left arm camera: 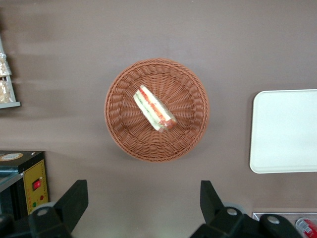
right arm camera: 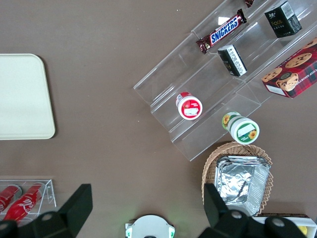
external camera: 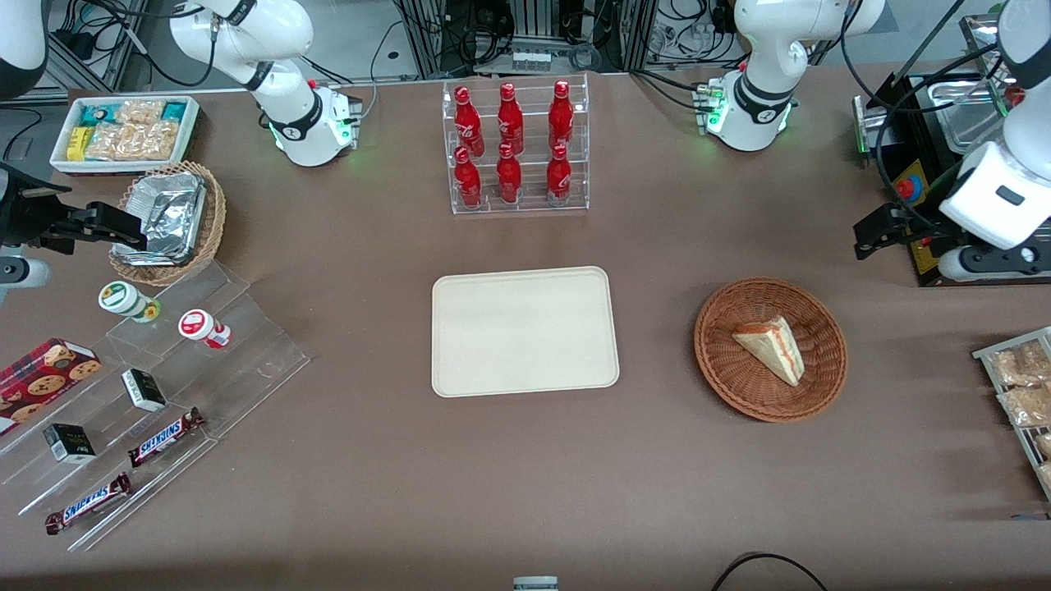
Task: Place sandwich from basket to tray
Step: 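Move the left gripper over the wicker basket toward the sandwich, then lower the open left gripper around the wrapped sandwich in the basket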
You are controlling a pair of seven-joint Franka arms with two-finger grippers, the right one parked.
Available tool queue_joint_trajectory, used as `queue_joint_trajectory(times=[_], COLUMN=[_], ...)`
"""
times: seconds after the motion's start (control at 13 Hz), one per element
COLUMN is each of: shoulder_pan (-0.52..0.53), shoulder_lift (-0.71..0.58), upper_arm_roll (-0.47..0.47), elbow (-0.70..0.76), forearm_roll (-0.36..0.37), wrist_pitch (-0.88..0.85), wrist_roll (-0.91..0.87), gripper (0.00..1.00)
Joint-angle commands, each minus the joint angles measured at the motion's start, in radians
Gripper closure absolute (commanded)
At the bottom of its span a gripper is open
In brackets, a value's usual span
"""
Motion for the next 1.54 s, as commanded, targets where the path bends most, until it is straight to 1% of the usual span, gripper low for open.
queue_joint_trajectory(times=[0.0, 0.15, 0.31, 0.46, 0.62, 0.69, 0.77, 1.0, 1.23, 1.31, 1.46], shoulder_pan=[0.007, 0.007, 0.007, 0.007, 0.008, 0.008, 0.008, 0.008, 0.007, 0.005, -0.004], shoulder_lift=[-0.010, -0.005, -0.011, -0.037, -0.034, -0.037, -0.040, -0.028, -0.026, -0.025, 0.006], upper_arm_roll=[0.003, 0.003, 0.003, 0.005, 0.005, 0.005, 0.006, 0.008, 0.006, 0.006, 0.003], elbow=[0.011, -0.004, -0.073, -0.191, -0.275, -0.332, -0.393, -0.510, -0.647, -0.674, -0.685], forearm_roll=[-0.003, 0.000, 0.001, 0.004, 0.001, 0.003, 0.003, 0.003, 0.001, 0.001, 0.000], wrist_pitch=[-0.027, -0.018, 0.023, 0.133, 0.212, 0.287, 0.369, 0.549, 0.762, 0.804, 0.842], wrist_roll=[0.018, 0.017, 0.014, 0.003, 0.000, -0.014, -0.055, -0.233, -0.451, -0.497, -0.603], gripper=[0.00, 0.00, 0.00, 0.00, 0.00, 0.00, 0.00, 0.00, 0.00, 0.00, 0.00])
